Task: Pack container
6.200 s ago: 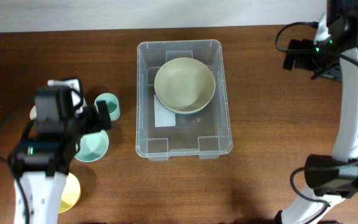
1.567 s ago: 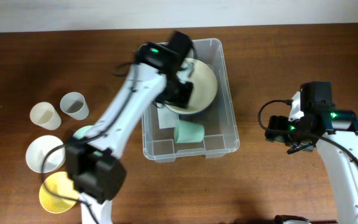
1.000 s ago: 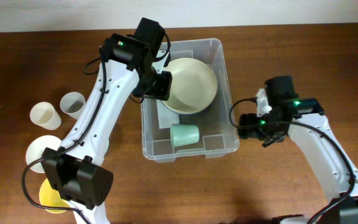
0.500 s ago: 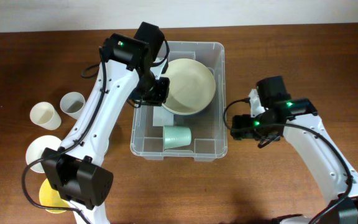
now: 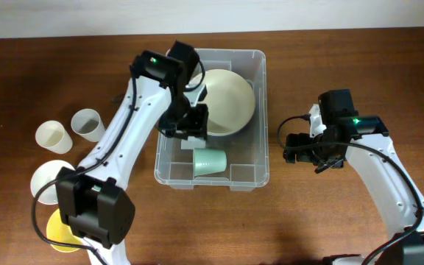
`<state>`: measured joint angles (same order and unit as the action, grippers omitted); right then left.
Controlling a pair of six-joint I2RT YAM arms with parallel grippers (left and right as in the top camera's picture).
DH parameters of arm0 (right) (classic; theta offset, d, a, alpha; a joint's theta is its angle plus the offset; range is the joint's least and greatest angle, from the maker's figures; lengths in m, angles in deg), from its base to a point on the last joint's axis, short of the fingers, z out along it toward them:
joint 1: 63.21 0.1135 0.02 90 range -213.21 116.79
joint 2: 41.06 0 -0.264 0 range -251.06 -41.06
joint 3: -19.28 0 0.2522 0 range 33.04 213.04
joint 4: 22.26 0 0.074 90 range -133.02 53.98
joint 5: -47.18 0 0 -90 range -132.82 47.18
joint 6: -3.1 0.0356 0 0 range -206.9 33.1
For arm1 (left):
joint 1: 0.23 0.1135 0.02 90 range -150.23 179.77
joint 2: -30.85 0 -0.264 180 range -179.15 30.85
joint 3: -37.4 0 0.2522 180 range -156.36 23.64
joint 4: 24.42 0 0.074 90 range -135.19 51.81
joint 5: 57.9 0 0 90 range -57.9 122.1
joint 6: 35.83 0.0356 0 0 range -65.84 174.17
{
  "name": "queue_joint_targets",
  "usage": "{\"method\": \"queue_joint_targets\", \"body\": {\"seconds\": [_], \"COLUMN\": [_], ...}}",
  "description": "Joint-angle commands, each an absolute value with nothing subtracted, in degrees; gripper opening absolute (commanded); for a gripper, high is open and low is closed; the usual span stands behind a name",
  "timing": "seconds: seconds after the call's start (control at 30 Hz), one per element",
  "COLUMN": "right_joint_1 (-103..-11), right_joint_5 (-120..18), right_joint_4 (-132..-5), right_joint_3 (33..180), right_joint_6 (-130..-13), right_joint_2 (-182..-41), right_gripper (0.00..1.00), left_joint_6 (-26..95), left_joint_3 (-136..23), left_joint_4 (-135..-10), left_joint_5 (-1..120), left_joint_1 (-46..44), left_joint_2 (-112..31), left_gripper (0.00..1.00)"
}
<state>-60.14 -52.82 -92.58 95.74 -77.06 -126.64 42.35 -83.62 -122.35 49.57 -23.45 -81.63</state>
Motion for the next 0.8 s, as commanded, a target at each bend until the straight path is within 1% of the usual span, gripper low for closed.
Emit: {"method": "queue_joint_targets", "body": {"seconds": [0.0,0.27,0.77], "right_joint_1": [-60.40,-60.40,-60.40], "right_joint_5": [-52.25,-52.25,-52.23], "right_joint_4": [-92.58,-92.79,-93.45], "right_joint_3": [95.39,95.39,95.39], "right_joint_6": [-77.63,-77.63,-77.63], "right_joint_2": [-126.99,-126.99,-126.99], "right_gripper": [0.92,0.92,0.92], "left_joint_6": [41.78,41.76,41.74], "left_joint_3": [-78.37,-66.83,-62.77], "left_joint_4": [-119.96,-111.61,-104.84], "left_joint_5": [53.44,56.98,59.82], "left_joint_1": [-23.58,-23.58,-24.85], "left_joint_2": [-80.85,-80.85,-80.89], "left_gripper": [0.48,0.48,0.49]}}
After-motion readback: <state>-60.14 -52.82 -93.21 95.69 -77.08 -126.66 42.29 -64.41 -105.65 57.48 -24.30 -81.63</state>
